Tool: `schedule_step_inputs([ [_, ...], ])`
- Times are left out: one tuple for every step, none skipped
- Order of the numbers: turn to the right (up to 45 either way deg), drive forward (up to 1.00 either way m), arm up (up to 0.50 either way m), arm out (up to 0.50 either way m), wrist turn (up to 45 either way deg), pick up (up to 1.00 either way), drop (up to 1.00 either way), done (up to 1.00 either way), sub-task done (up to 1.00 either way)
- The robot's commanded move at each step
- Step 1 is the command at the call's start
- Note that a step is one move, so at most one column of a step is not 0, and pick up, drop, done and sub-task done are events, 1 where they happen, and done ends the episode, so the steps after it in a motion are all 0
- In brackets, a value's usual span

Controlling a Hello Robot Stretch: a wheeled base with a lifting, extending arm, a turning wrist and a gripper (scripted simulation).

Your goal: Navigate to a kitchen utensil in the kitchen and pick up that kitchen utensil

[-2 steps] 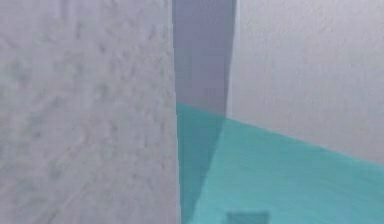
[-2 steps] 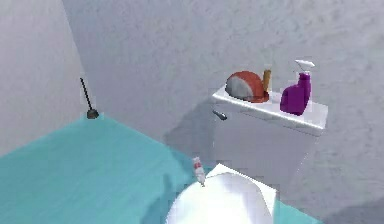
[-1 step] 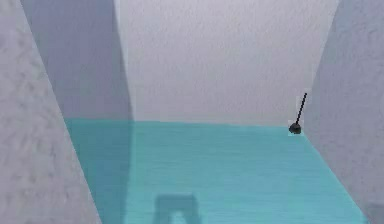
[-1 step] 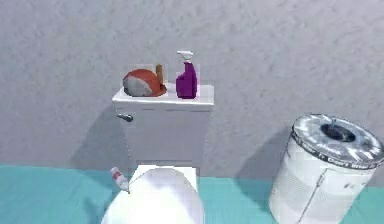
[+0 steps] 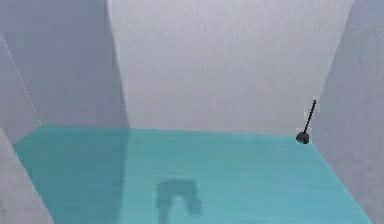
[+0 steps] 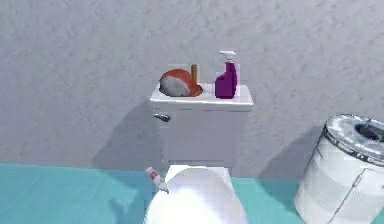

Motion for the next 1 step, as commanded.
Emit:
schedule_step_inputs([
  [-45.0,0.0,0.0,0.0,0.0,0.0,0.0,0.0,0.0],
])
